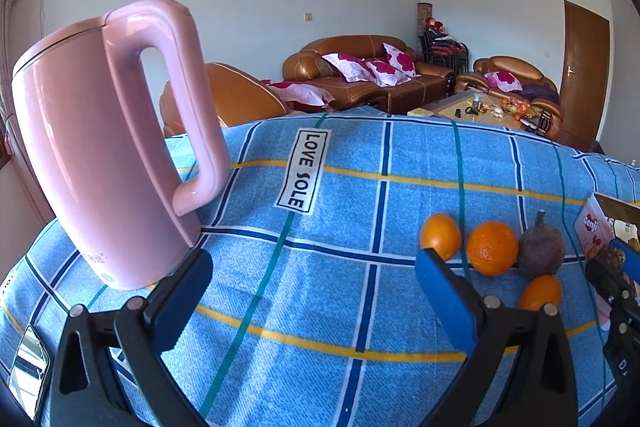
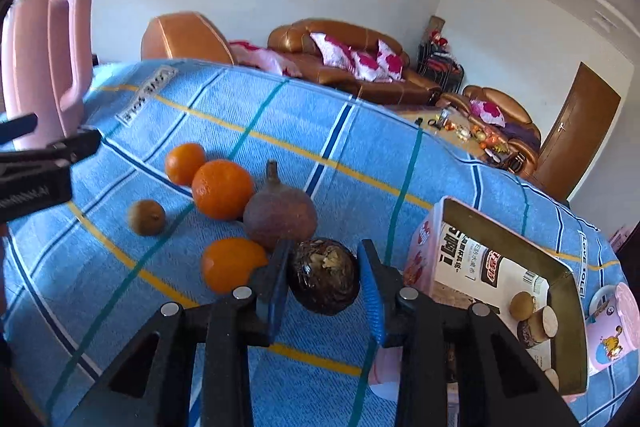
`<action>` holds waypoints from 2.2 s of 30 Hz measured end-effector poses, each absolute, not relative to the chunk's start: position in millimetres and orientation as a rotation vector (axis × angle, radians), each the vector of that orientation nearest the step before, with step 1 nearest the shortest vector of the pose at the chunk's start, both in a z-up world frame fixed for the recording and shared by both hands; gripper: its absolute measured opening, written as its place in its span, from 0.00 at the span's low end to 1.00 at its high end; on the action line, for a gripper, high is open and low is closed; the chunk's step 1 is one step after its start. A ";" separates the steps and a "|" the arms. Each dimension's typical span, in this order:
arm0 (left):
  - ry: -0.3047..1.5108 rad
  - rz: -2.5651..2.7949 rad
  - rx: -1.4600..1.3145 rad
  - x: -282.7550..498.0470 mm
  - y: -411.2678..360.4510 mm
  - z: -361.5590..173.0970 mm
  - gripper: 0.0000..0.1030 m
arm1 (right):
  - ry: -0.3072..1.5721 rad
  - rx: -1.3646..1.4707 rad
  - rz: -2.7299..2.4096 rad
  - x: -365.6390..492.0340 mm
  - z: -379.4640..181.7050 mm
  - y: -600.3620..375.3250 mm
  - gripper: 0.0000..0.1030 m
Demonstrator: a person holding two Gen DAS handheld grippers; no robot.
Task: Organize fruits
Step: 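Grasp the dark brown round fruit with the right tool while the left tool approaches a tan fruit, then grasp the tan round fruit with the left tool while the right tool lifts its fruit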
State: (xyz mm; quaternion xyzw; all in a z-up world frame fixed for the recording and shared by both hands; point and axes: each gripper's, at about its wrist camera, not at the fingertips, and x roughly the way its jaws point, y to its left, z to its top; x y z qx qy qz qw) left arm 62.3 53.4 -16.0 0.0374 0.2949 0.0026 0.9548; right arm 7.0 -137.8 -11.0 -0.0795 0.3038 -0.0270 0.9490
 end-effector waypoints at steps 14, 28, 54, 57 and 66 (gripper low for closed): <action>0.644 -0.331 0.143 51.9 7.7 -19.3 0.93 | 0.493 0.026 0.004 -26.0 -3.3 -131.1 0.35; 0.897 -0.372 0.097 81.6 -10.0 -51.1 0.43 | 0.520 0.042 0.033 -21.4 -8.9 -134.4 0.35; 0.463 -0.164 0.250 23.9 -22.4 -2.4 0.28 | 0.360 -0.008 -0.106 -37.5 2.0 -144.9 0.35; 0.443 -0.156 0.261 20.7 -24.3 -1.6 0.28 | 0.369 -0.005 -0.108 -36.4 2.0 -145.9 0.35; 0.383 -0.131 0.266 5.7 -25.0 2.2 0.28 | 0.362 -0.009 -0.114 -40.0 2.3 -143.2 0.35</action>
